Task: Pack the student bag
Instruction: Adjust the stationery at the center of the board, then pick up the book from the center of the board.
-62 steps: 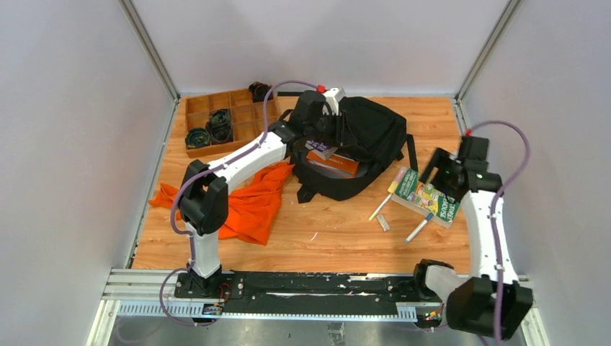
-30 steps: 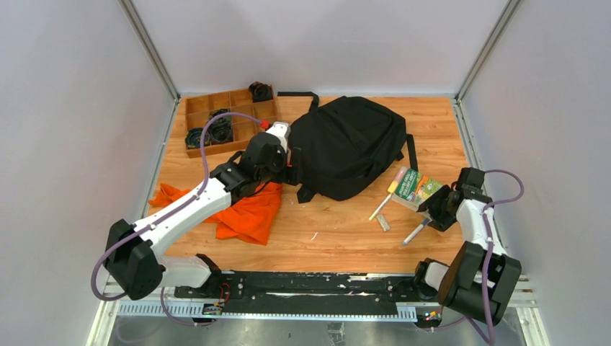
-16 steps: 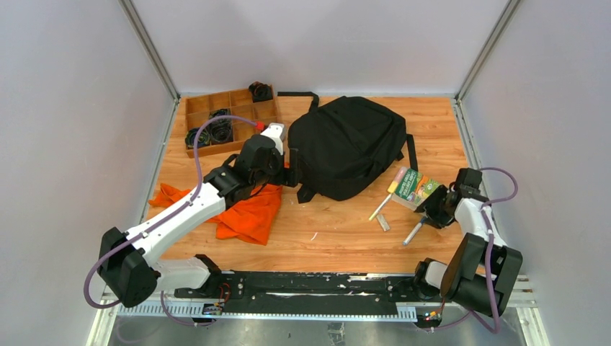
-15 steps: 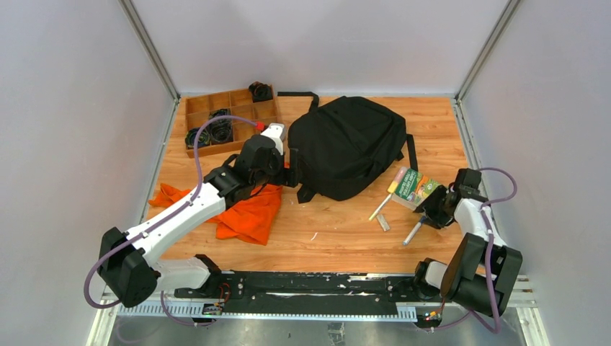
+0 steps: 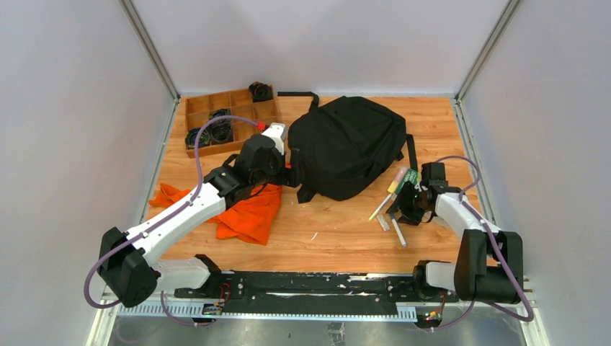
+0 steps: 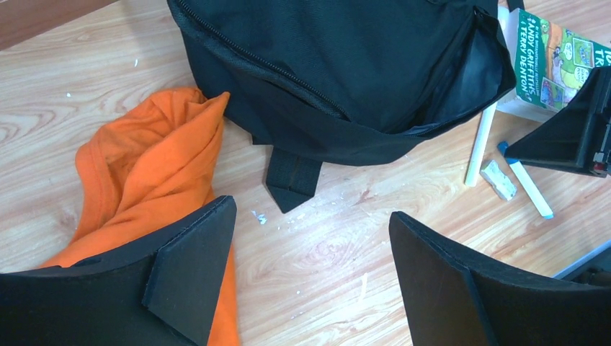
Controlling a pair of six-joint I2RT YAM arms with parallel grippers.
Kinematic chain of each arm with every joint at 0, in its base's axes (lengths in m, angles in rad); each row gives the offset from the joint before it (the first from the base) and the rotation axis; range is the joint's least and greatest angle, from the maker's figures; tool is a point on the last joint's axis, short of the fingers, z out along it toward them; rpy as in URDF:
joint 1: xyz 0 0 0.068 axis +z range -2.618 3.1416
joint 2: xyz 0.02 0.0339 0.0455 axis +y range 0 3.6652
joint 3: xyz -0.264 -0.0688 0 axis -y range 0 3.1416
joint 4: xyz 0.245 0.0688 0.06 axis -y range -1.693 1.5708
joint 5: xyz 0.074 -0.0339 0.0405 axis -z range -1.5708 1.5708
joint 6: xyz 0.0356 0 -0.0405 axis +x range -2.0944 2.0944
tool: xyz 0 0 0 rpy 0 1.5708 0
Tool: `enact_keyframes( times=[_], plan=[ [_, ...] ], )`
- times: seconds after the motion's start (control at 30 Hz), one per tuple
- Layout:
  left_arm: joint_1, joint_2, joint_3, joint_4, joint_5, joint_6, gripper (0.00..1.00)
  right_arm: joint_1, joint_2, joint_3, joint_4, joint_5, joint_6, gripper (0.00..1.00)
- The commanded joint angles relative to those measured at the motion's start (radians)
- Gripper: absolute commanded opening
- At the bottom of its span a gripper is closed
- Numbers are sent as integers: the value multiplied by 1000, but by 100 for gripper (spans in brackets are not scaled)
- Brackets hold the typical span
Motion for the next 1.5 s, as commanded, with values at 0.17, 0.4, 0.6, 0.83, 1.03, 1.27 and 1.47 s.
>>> enact_keyframes(
  times=[0.17, 0.4, 0.6, 0.83, 1.03, 1.27, 1.47],
  plan=[
    [-1, 21, -16, 58, -4, -17, 86, -62, -133, 79, -115, 234, 55, 70],
    [-1, 12, -17, 78, 59, -38, 87, -285, -167, -15, 72, -41, 319, 81],
    [-1, 1, -7, 60, 17, -16, 90, -298, -164, -87, 209, -91, 505, 87],
    [-1, -3, -31, 94, 49, -47, 93, -316, -284, -153, 183, 41, 705, 85],
    [-1, 21, -49, 139, 131, -36, 94, -390, -266, -233, 223, 36, 785, 82],
    [-1, 20, -49, 125, 127, -29, 94, -445, -194, -235, 244, 78, 768, 67],
    [-1, 24, -73, 154, 149, -47, 93, -476, -205, -209, 192, 173, 722, 28]
  ],
)
